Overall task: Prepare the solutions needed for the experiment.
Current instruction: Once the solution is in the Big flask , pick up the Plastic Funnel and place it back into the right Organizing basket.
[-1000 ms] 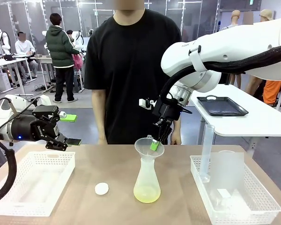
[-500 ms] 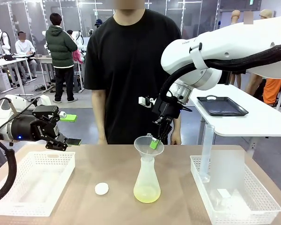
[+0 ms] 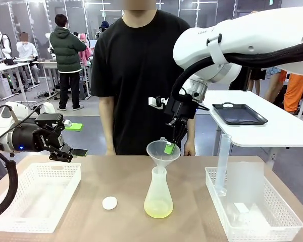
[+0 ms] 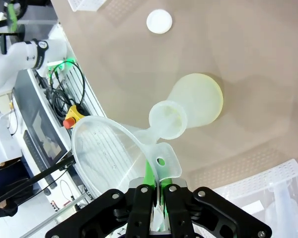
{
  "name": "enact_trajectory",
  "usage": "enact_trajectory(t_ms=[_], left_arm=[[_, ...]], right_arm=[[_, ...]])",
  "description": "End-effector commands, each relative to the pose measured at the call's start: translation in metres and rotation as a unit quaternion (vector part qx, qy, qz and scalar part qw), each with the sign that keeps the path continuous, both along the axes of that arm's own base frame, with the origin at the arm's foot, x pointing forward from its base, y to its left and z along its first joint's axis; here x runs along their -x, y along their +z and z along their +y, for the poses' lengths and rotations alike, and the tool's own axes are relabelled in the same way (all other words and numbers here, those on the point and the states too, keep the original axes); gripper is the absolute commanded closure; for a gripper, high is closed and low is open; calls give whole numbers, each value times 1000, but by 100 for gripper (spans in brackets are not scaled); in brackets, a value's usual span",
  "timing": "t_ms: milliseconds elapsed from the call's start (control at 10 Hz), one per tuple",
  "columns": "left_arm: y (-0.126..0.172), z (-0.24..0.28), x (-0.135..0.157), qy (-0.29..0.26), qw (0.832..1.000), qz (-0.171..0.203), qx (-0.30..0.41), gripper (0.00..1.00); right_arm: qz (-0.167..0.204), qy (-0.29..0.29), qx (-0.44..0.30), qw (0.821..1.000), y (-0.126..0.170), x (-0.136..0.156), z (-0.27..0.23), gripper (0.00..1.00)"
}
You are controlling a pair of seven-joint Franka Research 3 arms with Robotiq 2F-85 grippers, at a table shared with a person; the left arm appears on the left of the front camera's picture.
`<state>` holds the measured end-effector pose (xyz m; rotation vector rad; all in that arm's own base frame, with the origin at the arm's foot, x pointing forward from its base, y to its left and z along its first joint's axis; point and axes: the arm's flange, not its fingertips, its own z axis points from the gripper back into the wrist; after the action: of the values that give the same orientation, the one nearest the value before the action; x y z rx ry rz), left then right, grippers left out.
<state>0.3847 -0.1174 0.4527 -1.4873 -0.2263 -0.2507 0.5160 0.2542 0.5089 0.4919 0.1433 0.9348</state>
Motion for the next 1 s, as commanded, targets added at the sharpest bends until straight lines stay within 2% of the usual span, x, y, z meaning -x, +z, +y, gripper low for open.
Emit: enact_trajectory(t_ms=[0,300,600,700,900], left_arm=[[2,-1,0,-3,1000,0,8,0],[2,-1,0,-3,1000,0,8,0],[2,-1,0,-3,1000,0,8,0],[2,-1,0,-3,1000,0,8,0],[2,-1,0,-3,1000,0,8,0]], right_arm=[[-21,-2,11,1000,13,1,0,100],[-39,2,7,999,33,6,-3,100],[-68,12,5,998,65,13,-8,100],[-58,21,-2,998,73,16,-8,100],[-62,21,-3,998,78,19,-11,100]])
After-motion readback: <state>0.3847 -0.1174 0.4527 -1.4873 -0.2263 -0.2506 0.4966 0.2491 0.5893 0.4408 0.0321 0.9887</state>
